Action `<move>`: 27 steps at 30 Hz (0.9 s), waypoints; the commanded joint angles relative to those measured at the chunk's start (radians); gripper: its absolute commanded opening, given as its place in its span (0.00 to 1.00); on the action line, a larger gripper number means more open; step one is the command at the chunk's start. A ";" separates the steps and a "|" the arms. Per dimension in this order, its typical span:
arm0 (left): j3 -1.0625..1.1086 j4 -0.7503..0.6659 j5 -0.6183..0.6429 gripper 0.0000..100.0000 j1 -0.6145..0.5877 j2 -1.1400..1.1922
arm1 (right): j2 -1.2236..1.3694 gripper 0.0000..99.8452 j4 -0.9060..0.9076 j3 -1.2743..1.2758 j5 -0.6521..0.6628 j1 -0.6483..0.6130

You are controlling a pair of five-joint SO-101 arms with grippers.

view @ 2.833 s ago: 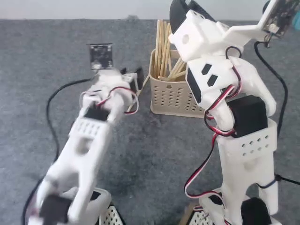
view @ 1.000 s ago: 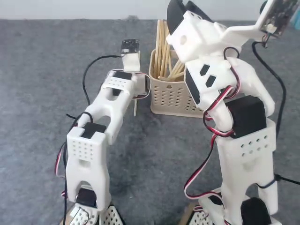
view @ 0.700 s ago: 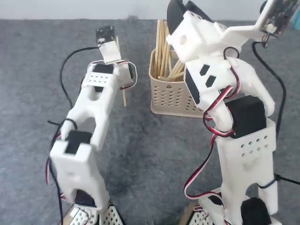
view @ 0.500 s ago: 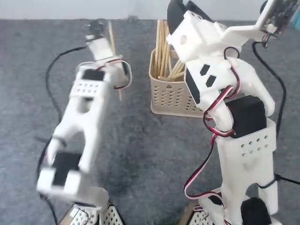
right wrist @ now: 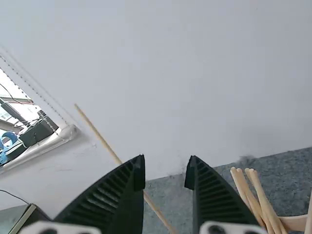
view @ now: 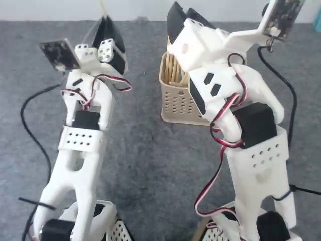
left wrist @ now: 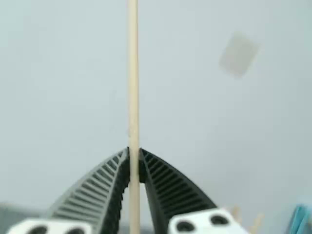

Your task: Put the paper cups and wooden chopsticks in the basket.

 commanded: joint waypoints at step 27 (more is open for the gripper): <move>0.157 -0.809 0.009 0.01 0.259 0.385 | -0.018 0.14 -0.001 -0.011 0.049 -0.005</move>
